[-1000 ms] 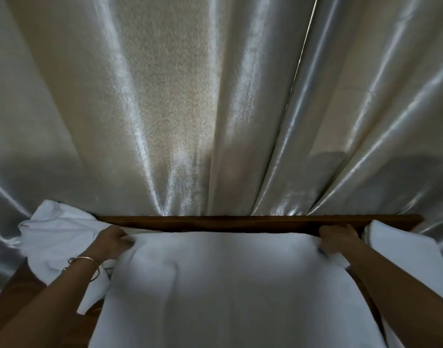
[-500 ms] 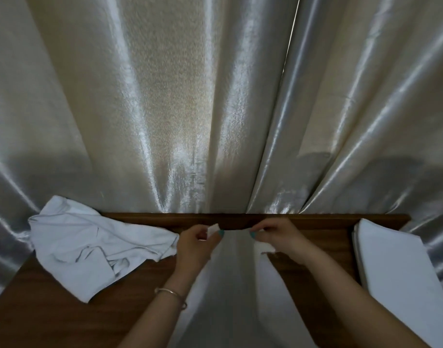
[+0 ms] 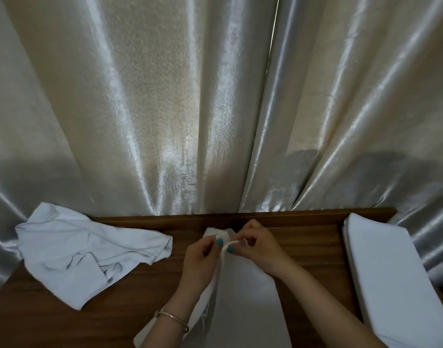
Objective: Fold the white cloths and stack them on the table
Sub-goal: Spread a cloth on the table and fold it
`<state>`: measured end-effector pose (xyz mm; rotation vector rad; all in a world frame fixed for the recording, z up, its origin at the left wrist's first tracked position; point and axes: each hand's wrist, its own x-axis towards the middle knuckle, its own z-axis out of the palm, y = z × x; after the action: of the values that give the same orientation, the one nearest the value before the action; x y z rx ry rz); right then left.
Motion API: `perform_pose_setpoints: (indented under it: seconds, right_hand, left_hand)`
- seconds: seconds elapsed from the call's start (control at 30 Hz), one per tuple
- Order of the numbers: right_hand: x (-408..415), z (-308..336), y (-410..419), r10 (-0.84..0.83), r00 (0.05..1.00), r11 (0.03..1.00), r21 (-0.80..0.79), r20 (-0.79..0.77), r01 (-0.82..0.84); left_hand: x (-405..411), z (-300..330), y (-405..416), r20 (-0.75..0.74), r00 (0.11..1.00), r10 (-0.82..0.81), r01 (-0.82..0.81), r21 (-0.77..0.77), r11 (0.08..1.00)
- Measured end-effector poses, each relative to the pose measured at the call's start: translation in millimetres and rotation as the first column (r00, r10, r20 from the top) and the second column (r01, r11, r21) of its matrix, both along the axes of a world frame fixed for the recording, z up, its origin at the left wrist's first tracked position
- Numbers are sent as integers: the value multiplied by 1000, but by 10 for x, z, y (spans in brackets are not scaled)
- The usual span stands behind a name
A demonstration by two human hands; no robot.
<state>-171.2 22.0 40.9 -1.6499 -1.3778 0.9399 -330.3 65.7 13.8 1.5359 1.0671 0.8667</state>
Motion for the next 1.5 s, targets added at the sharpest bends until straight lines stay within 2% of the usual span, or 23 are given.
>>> perform_pose_setpoints:
  seconds: [0.17,0.37,0.47,0.6,0.63,0.73,0.9,1.03,1.13,1.2,1.27,1.33,1.4,1.47,1.5]
  right_hand:
    - [-21,23,31,22,998,999,28,-56,-21]
    - [-14,-40,108,16,999,1000,-10,29,-16]
    - [59,-133,99,27,993,999,-27,118,-24]
    - [87,-299,28,189,931,968,-220,313,-122]
    - [67,-346,-2,257,883,951,-268,394,-158]
    - [-62,-530,-81,491,645,869,-379,586,-317]
    - [-301,-744,-198,769,376,638,-595,516,-488]
    - [-341,-769,-239,805,280,571,-558,523,-602]
    - [-358,-791,-254,815,51,461,-591,578,-662]
    - [-377,-840,-290,797,-82,427,-653,599,-626]
    - [-379,-866,-322,769,-36,478,-612,638,-630]
    - [-331,-857,-320,722,107,576,-509,683,-640]
    - [-265,-768,-290,646,384,713,-340,660,-614]
    - [-296,-570,-232,471,736,877,-165,486,-451]
    - [-318,-487,-179,365,862,930,-90,350,-357]
  left_hand:
    - [-62,58,3,-18,999,-35,36,40,999]
    - [-108,43,28,-11,999,-37,36,-20,999]
    - [-147,12,54,-24,1000,4,-4,-31,1000]
    - [-204,-46,91,-78,993,94,-94,-3,996]
    - [-223,-63,110,-98,985,140,-139,16,990]
    - [-275,-93,164,-144,965,219,-214,47,976]
    - [-324,-100,189,-181,972,147,-142,39,989]
    - [-372,-137,221,-185,973,139,-140,6,990]
    - [-375,-142,229,-182,974,135,-140,-20,990]
    - [-358,-133,230,-155,978,136,-143,-37,989]
    - [-344,-115,231,-127,982,138,-146,-63,987]
    - [-351,-96,237,-118,983,139,-149,-81,985]
    - [-361,-78,241,-108,984,139,-149,-98,984]
    - [-364,-62,242,-87,986,139,-147,-93,985]
    - [-360,-53,237,-87,987,135,-142,-74,987]
